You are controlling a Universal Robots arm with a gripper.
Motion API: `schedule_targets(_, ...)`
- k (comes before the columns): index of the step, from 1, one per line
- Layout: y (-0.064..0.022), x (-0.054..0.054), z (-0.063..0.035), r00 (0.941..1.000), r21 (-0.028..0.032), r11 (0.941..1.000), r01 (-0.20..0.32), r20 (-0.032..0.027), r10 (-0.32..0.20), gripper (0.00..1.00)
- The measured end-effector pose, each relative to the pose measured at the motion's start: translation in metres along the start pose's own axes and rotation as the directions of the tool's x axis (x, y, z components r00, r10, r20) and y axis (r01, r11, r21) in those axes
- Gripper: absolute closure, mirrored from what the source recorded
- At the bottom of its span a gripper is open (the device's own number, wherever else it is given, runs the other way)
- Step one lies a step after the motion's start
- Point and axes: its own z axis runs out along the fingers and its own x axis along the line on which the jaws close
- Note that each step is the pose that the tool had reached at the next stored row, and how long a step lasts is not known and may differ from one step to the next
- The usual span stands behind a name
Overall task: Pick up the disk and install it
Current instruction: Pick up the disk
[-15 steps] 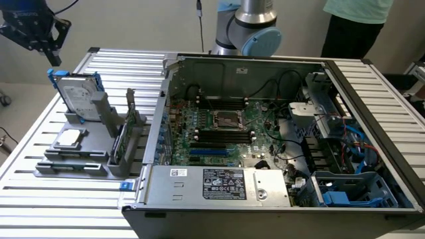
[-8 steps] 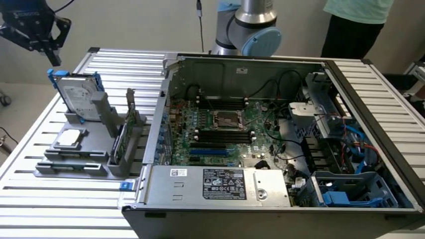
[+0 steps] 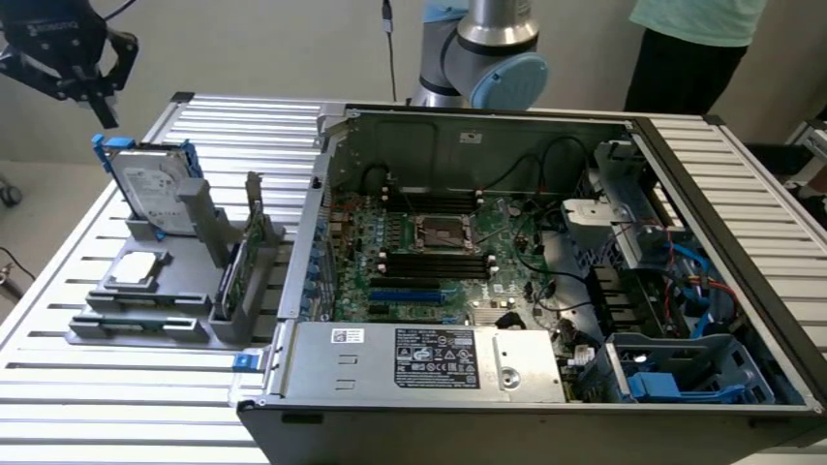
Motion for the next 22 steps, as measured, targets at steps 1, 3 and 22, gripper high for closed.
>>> schedule_targets(1,0.0,0.0,-0.0001,0.9999,-0.0004,0.9999,0.017,0.0001,-0.017,0.89)
schedule_targets(3,0.0,0.0,-0.0001,0.9987,-0.0012,0.9987,0.051,0.0007,-0.051,0.89)
schedule_targets(22,0.0001,-0.0001,-0.0013,0.9302,-0.0079,0.9301,0.367,0.0063,-0.367,0.89)
